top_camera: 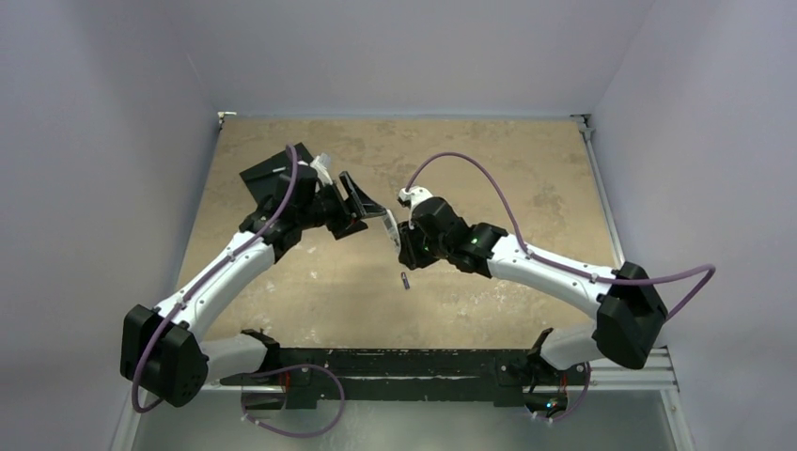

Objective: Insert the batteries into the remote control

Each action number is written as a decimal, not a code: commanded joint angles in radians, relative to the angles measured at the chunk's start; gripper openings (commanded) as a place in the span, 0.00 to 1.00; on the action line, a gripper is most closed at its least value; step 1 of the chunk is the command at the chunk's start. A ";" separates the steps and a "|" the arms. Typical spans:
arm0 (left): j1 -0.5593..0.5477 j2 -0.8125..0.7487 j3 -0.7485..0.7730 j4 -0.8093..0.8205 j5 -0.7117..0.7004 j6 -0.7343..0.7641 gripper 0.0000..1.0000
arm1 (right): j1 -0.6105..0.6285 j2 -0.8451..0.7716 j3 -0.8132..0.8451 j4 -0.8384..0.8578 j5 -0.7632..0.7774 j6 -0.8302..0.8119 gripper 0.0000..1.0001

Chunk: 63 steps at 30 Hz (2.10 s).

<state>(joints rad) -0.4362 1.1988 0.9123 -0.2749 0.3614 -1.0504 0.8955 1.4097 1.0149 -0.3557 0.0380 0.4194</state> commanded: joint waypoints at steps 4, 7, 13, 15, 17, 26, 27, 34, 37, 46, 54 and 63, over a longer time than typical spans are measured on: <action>0.033 0.038 0.088 -0.059 0.125 0.082 0.69 | 0.087 -0.114 -0.027 0.062 0.246 -0.222 0.00; 0.040 0.043 0.099 -0.078 0.155 0.091 0.69 | 0.116 -0.128 -0.043 0.076 0.321 -0.286 0.00; 0.059 0.018 0.105 -0.081 0.213 0.069 0.69 | 0.166 -0.149 -0.076 0.112 0.426 -0.408 0.00; 0.063 0.011 0.107 -0.084 0.232 0.065 0.69 | 0.177 -0.162 -0.091 0.137 0.455 -0.448 0.00; 0.065 0.006 0.106 -0.087 0.244 0.061 0.69 | 0.187 -0.173 -0.104 0.155 0.478 -0.477 0.00; 0.067 -0.003 0.105 -0.106 0.287 0.022 0.70 | 0.267 -0.239 -0.193 0.280 0.537 -0.739 0.00; 0.067 -0.008 0.105 -0.106 0.290 0.014 0.70 | 0.273 -0.247 -0.210 0.298 0.545 -0.773 0.00; 0.067 -0.032 0.092 -0.086 0.324 -0.025 0.70 | 0.298 -0.271 -0.242 0.391 0.606 -0.903 0.00; 0.067 -0.041 0.079 -0.080 0.337 -0.036 0.70 | 0.312 -0.269 -0.246 0.431 0.625 -0.940 0.00; 0.067 -0.054 0.055 -0.050 0.380 -0.063 0.69 | 0.355 -0.265 -0.315 0.692 0.686 -1.200 0.00; 0.067 -0.065 0.036 -0.006 0.412 -0.097 0.63 | 0.382 -0.231 -0.378 0.928 0.730 -1.400 0.00; 0.067 -0.071 0.012 0.057 0.451 -0.141 0.48 | 0.398 -0.178 -0.406 1.109 0.774 -1.529 0.00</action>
<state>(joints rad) -0.3752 1.1534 0.9340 -0.2718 0.7780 -1.1595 1.2850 1.2232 0.6193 0.5632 0.7643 -1.0203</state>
